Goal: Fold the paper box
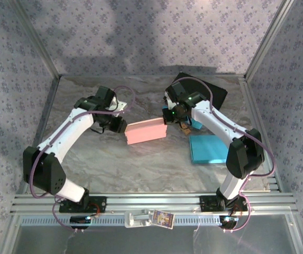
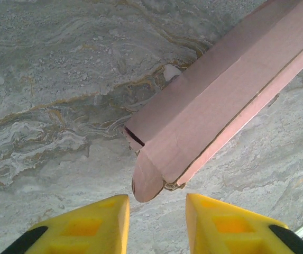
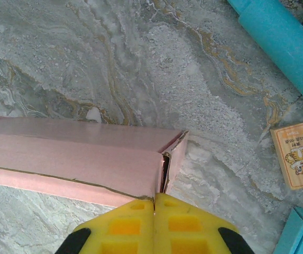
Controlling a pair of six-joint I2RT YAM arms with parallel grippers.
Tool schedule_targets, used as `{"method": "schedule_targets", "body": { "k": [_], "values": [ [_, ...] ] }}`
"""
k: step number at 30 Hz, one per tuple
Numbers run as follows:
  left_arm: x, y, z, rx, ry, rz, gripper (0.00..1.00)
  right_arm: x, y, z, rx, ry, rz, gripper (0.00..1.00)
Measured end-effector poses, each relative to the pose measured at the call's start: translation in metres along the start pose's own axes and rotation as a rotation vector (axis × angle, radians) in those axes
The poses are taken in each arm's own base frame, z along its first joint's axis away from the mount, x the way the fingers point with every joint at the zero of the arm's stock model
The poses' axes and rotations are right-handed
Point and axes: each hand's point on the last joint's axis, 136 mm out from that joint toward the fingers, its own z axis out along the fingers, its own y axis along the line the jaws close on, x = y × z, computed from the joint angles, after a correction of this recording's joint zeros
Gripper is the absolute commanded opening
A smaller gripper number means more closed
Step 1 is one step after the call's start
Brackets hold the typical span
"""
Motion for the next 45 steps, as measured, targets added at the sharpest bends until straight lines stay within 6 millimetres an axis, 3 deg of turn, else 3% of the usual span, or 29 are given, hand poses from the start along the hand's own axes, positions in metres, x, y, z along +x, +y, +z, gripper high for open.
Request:
{"method": "schedule_targets", "body": {
  "k": [8, 26, 45],
  "values": [
    [-0.002, 0.001, 0.004, -0.007, 0.008, 0.017, 0.19, 0.0, 0.0, 0.0, -0.003, 0.001, 0.005, 0.0],
    [-0.006, 0.003, 0.01, -0.051, 0.017, 0.05, 0.18, -0.001, 0.0, 0.0, -0.006, 0.001, 0.006, 0.0],
    [-0.011, 0.005, 0.009, -0.067, 0.012, 0.051, 0.0, 0.0, 0.0, 0.0, -0.005, 0.001, 0.009, 0.0]
  ]
}}
